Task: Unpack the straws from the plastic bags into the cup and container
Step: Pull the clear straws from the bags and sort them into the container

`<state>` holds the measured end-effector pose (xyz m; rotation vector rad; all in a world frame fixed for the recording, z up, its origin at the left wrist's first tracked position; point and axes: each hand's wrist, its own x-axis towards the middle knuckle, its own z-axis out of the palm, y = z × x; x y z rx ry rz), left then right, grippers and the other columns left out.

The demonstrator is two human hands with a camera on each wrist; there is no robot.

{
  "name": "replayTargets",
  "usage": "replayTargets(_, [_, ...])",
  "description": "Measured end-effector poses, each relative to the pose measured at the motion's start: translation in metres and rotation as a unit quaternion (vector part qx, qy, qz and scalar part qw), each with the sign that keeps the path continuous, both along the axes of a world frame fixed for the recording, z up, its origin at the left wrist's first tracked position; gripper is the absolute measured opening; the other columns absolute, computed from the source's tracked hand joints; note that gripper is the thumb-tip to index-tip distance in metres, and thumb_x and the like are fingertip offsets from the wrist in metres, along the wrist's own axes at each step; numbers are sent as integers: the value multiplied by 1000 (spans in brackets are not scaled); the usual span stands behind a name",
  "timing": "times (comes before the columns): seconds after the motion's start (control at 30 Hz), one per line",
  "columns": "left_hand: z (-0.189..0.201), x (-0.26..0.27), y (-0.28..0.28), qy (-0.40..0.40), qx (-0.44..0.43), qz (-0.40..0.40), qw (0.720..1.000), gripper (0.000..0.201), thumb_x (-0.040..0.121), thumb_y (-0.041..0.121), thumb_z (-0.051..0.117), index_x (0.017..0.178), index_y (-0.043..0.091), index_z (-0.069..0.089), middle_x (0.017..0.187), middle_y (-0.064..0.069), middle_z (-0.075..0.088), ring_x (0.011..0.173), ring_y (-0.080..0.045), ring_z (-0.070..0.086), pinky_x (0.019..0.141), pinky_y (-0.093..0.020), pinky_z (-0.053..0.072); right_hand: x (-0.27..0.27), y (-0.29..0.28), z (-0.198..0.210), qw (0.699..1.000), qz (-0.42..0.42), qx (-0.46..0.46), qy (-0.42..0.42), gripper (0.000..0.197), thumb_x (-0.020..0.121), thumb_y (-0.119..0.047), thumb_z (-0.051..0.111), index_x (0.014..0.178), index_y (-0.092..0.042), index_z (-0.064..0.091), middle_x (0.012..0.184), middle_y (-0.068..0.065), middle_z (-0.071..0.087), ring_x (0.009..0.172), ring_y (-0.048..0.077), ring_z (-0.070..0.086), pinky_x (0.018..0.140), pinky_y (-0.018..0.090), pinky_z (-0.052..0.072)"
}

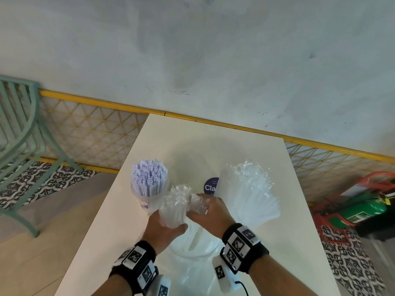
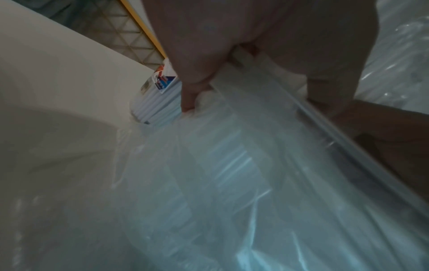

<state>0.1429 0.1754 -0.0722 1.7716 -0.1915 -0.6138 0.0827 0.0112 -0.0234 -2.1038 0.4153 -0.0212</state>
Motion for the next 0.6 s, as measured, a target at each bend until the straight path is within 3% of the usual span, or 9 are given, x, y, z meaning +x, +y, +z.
replayTargets(0.03, [1,0,-1,5,1,-2,1000,51,62,13,89,99,27,58,98,4,67,96,-10,62,80,-25,47,0,-1,0,1000,-8,-8,-4,23,76,-24,79,96,-17,71,82,-8,72,74,3,66,69,16,52])
replayTargets(0.1, [4,1,-3,3,2,-12,1000,64,51,29,89,107,24,58,101,5,66,98,-9,61,84,-26,46,-1,-2,2,999,-22,-28,-15,21,74,-24,80,89,-16,67,78,-11,66,69,2,61,66,12,48])
replayTargets(0.17, [9,0,-5,-5,3,-24,1000,69,48,36,87,109,23,59,101,6,67,97,-6,62,80,-20,46,-3,-4,5,998,-30,-51,-26,21,73,-23,79,84,-22,61,74,-16,59,65,-2,55,64,8,43])
replayTargets(0.27, [19,-2,-7,-31,2,-29,999,51,63,17,88,103,27,58,97,9,66,92,0,60,71,-11,42,-6,-5,9,997,-29,-55,-38,16,75,-25,73,81,-25,58,74,-11,60,63,4,54,64,17,48])
replayTargets(0.33, [21,-3,-8,-36,3,-35,999,55,61,22,88,107,24,59,100,7,66,95,-3,61,74,-13,43,-7,-6,14,998,-2,-49,-33,18,76,-26,71,87,-26,56,75,-9,64,61,7,55,64,24,52])
replayTargets(0.43, [25,-6,-9,-30,7,-34,999,57,64,16,89,109,25,55,101,8,63,97,-4,58,73,-14,41,-9,-8,20,998,28,-35,-52,20,77,-19,71,94,-26,63,74,-14,66,61,5,58,62,18,50])
replayTargets(0.5, [29,-8,-9,-40,16,-36,998,54,66,14,88,106,27,53,98,12,60,92,-4,57,70,-10,39,-11,-8,23,997,14,-34,-72,8,79,-18,71,84,-21,66,74,-11,67,64,6,58,64,17,48])
replayTargets(0.6, [40,-14,-13,-58,16,-34,998,51,69,10,85,90,37,48,90,16,57,83,5,54,63,-6,38,-14,-9,24,990,-56,-55,-116,27,83,-20,72,65,-27,53,61,-20,56,55,2,51,55,9,37])
